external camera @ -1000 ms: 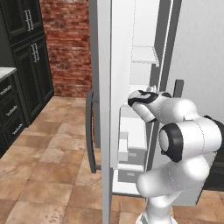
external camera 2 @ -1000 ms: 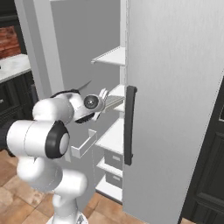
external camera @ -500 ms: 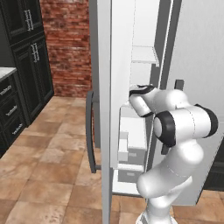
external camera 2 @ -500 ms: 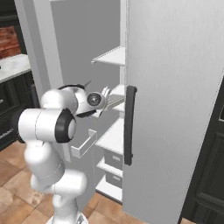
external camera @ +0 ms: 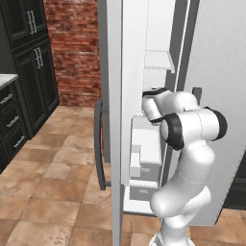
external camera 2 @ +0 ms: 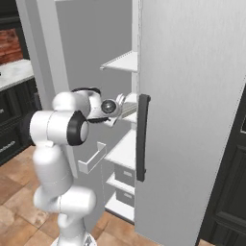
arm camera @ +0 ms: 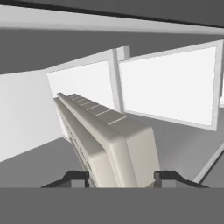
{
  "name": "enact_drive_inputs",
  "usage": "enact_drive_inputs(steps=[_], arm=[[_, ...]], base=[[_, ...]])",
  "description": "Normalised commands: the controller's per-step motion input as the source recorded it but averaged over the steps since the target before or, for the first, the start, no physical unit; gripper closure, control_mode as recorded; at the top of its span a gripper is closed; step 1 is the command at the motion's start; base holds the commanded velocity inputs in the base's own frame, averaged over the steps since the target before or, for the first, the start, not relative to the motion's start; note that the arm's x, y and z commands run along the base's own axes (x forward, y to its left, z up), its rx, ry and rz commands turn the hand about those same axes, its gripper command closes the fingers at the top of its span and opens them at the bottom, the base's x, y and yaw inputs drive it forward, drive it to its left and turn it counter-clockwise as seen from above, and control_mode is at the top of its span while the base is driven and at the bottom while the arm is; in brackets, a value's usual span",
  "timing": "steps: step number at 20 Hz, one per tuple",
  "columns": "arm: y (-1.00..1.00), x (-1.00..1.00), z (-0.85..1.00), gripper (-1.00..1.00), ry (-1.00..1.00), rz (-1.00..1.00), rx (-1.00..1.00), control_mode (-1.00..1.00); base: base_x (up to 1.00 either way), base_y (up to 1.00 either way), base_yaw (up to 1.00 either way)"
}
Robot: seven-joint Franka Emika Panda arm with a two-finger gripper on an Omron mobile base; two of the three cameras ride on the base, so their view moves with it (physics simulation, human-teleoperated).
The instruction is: The ice cube tray has been filled with water. Take the tray and place it in the freezer to make ice. Close the freezer door after placing the tray.
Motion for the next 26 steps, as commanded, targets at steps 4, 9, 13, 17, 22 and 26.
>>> enact_drive_inputs(steps=[4, 9, 13, 17, 22, 26], arm=[[-0.1, 0.49, -0.06, 1.0, 0.0, 0.0, 0.0, -1.0], [-0.09, 0.6, -0.14, 1.0, 0.0, 0.0, 0.0, -1.0], [-0.06, 0.68, -0.14, 1.0, 0.0, 0.0, 0.0, -1.0], [-0.01, 0.73, -0.18, 1.0, 0.0, 0.0, -0.01, -1.0], [0.0, 0.85, -0.04, 1.0, 0.01, 0.0, 0.0, -1.0], [0.0, 0.76, -0.01, -1.0, 0.08, 0.0, 0.0, -1.0]], base=[[0.0, 0.0, 0.0], [0.0, 0.0, 0.0], [0.0, 0.0, 0.0], [0.0, 0.0, 0.0], [0.0, 0.0, 0.0], [0.0, 0.0, 0.0]])
